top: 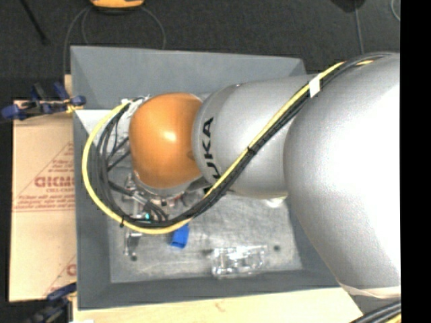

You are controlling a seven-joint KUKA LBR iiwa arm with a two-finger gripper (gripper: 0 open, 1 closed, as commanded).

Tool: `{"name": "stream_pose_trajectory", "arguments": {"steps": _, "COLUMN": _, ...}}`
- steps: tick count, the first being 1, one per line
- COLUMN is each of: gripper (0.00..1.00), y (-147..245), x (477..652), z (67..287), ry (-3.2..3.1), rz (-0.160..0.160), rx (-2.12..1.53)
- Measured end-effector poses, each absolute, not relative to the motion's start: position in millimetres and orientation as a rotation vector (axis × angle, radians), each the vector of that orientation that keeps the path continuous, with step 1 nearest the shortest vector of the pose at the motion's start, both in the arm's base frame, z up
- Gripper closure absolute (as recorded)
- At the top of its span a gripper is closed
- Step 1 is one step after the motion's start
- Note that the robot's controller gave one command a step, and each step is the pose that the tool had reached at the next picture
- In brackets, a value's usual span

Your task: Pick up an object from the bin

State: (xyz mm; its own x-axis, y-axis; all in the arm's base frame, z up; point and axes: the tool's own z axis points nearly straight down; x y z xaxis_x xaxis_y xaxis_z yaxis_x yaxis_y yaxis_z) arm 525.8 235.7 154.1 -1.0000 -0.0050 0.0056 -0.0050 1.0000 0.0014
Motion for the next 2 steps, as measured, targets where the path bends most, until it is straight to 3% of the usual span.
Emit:
{"name": "stream_pose_trajectory", "arguments": {"steps": 1, "gripper": 0.0, "y": 154.8, "x": 523.5, "z": 110.7, "ry": -3.136, "rz": 0.005, "rx": -0.101}}
{"name": "stream_pose_trajectory", "arguments": {"steps": 2, "gripper": 0.0, "y": 135.2, "x": 518.0, "z": 72.4, "ry": -3.15, "rz": -0.011, "rx": -0.111}}
